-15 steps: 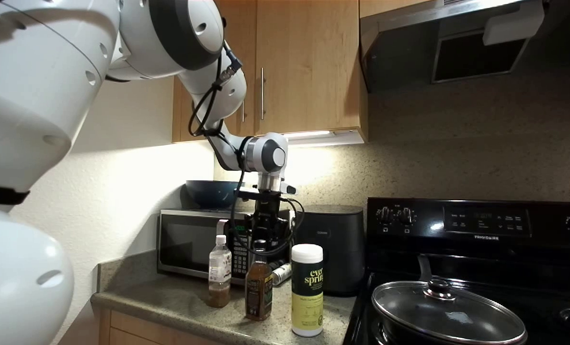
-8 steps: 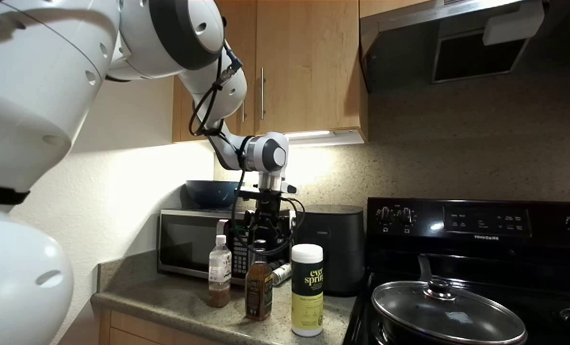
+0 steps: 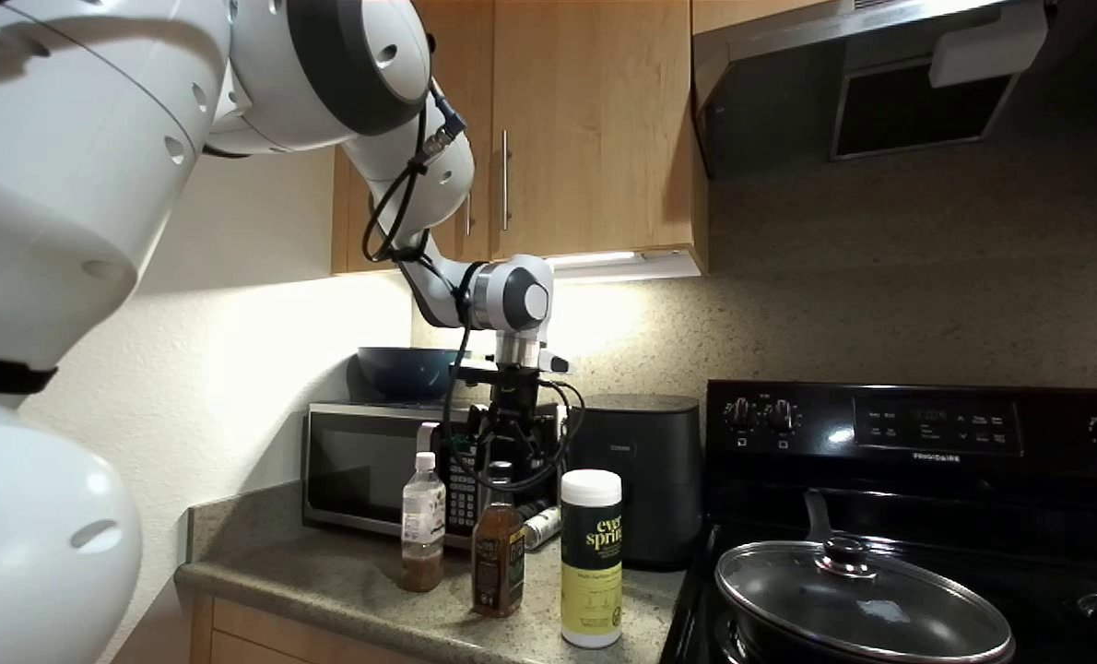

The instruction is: Move the oil bottle to the back, the plastic bottle to the right and then bring the oil bottle back

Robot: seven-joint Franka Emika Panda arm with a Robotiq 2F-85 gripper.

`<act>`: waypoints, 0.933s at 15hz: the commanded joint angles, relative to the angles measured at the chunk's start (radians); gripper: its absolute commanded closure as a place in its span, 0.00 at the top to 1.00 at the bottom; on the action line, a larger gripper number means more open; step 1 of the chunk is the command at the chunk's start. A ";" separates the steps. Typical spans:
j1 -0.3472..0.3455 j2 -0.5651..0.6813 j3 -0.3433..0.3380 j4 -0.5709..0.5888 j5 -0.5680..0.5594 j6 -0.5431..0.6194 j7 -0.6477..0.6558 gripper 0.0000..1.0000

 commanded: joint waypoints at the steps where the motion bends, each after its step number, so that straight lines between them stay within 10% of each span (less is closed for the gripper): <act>1: -0.003 -0.013 0.002 -0.019 -0.014 -0.002 0.046 1.00; 10: -0.007 -0.014 0.005 -0.026 0.003 -0.045 0.059 1.00; 11: -0.008 -0.013 0.005 -0.025 0.003 -0.051 0.053 0.75; 14: -0.009 -0.011 0.006 -0.022 0.001 -0.063 0.044 0.59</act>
